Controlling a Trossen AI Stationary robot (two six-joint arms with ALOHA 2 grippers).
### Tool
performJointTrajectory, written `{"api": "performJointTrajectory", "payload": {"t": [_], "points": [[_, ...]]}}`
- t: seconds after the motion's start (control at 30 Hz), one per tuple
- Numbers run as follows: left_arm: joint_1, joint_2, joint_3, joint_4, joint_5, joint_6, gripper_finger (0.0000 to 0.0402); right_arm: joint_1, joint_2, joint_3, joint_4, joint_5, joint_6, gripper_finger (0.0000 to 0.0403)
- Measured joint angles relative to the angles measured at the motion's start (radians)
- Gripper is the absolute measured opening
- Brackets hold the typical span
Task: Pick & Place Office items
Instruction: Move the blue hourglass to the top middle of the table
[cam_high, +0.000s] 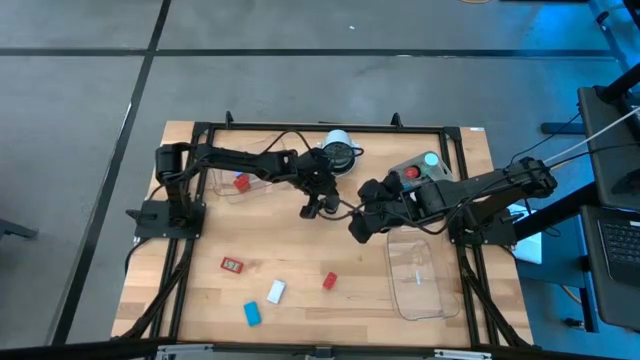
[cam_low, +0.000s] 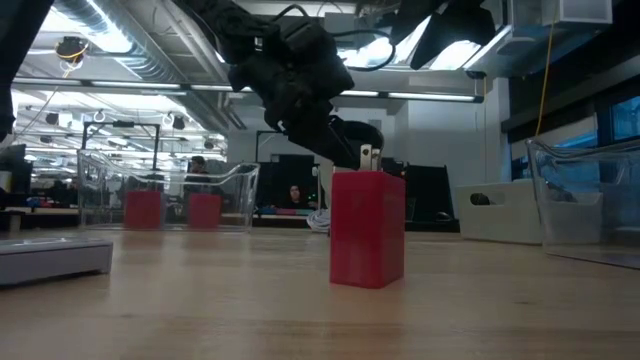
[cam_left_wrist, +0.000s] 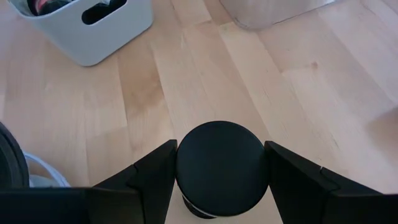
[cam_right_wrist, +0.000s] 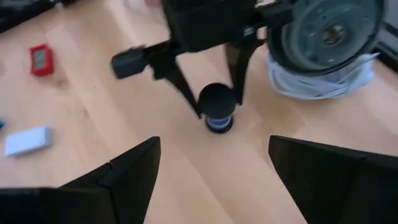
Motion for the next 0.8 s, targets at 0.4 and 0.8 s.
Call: {"api": "performJointTrajectory", "payload": {"t": [0.4,0.8], "points": [[0.033,-0.046,0.001,-0.011,0.127,-0.061,0.0220,-0.007,0.000,0.000,-0.006,0.013,-0.020,0.0304],[0.033,0.005,0.002,0.041,0.163,-0.080,0.0220,-0.007,0.000,0.000,-0.011,0.013,-0.026,0.0304]]}}
